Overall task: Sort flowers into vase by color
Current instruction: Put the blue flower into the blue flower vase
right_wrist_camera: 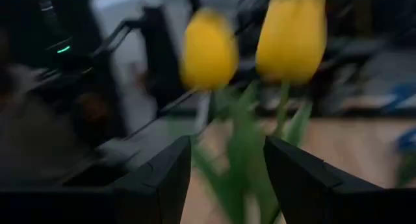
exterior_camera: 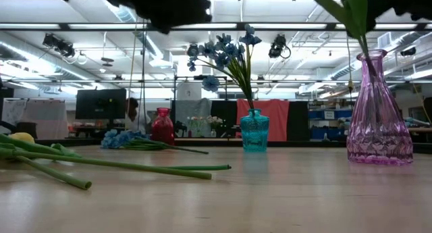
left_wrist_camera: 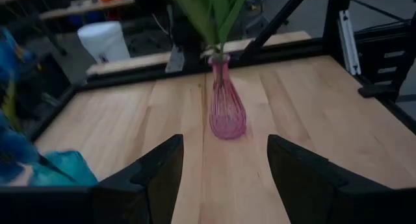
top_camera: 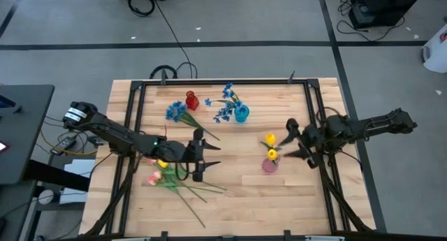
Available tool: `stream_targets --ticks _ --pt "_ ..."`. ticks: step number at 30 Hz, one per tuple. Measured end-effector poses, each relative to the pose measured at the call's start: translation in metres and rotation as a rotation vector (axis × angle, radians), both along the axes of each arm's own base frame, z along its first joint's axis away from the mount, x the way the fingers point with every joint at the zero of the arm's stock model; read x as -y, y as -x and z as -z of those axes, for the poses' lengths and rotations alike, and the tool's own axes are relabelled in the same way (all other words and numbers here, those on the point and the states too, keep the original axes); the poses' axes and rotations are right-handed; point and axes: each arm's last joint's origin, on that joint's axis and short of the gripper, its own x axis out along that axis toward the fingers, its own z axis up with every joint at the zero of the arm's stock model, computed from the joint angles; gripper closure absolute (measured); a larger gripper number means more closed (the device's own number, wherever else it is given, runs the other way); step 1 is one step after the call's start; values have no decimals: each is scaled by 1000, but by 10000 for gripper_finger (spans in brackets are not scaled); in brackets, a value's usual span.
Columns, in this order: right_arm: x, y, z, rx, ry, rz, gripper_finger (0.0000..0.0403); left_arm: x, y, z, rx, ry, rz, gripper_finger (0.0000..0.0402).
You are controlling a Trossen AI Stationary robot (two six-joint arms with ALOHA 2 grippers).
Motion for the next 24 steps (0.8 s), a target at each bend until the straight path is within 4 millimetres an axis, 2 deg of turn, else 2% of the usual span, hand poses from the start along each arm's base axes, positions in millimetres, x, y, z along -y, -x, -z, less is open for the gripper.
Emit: stream_targets --ticks 4,9,14,19,24 --pt "11 3 -11 80 40 289 201 6 6 -6 20 -46 -9 172" --pt "24 5 -17 139 60 503 209 14 20 1 61 -68 -14 172" --pt "35 -3 -12 73 263 724 224 12 41 13 123 -43 -34 172" --pt "40 -20 -2 -19 417 814 237 8 57 21 120 -11 -62 172" --pt "40 -42 10 -77 523 813 249 9 69 17 142 -2 -53 172"
